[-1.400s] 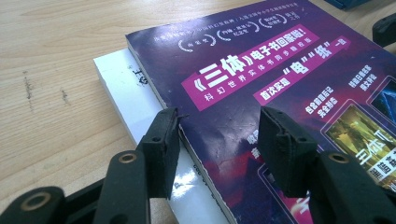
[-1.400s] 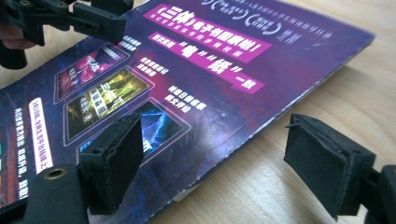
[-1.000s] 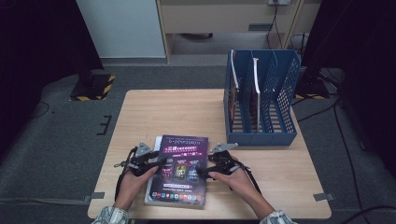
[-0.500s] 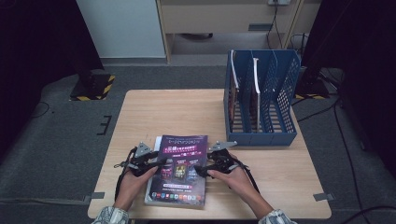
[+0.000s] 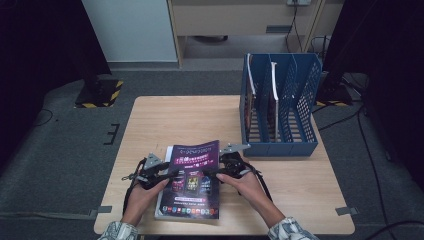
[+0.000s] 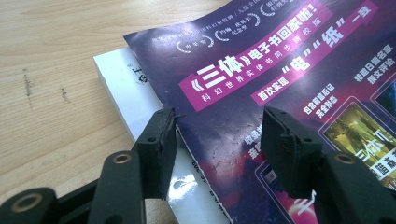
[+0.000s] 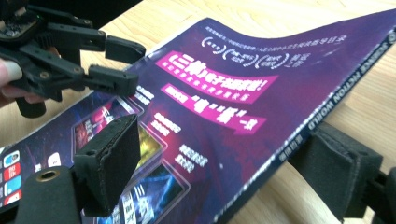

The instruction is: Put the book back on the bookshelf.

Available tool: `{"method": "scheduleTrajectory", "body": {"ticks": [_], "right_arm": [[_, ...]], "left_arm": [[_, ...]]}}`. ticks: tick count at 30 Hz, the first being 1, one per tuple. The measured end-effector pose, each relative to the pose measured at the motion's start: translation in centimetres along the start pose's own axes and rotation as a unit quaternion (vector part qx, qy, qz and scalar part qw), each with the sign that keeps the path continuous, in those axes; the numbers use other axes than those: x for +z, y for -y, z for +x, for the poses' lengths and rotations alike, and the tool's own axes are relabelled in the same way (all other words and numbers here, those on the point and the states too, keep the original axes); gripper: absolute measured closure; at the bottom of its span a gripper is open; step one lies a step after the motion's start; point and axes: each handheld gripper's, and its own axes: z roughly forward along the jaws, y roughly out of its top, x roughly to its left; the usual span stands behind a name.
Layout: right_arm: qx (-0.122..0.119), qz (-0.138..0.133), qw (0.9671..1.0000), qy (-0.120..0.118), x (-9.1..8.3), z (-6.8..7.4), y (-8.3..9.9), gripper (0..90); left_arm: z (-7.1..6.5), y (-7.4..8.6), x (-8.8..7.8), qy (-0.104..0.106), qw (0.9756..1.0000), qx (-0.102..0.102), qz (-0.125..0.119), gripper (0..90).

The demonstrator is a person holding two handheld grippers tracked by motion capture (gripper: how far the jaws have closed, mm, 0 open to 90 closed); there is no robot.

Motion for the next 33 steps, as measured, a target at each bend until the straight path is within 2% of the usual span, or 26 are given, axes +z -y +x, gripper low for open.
{"method": "scheduleTrajectory", "body": {"ticks": [7,12,17,23,33], "right_arm": [[-0.009,-0.002,0.9999,0.005,0.8,0.8,-1.5,17.0],[-0.006,-0.002,0.9999,0.012,1.3,0.9,-2.2,17.0],[0.000,0.002,0.9999,0.016,1.8,1.0,-2.6,16.6],[-0.004,0.007,0.9997,0.023,2.5,1.1,-2.9,14.7],[-0.003,0.015,0.9997,0.022,3.4,1.1,-3.1,13.2]], "left_arm": [[0.0,0.0,0.0,0.000,1.0000,0.002,0.000,45.0],[0.0,0.0,0.0,0.000,1.0000,0.002,0.000,45.0],[0.0,0.0,0.0,0.000,1.0000,0.003,0.000,45.0],[0.0,0.0,0.0,-0.001,1.0000,0.003,0.000,44.9],[0.0,0.0,0.0,-0.001,1.0000,0.003,0.000,44.9]]}}
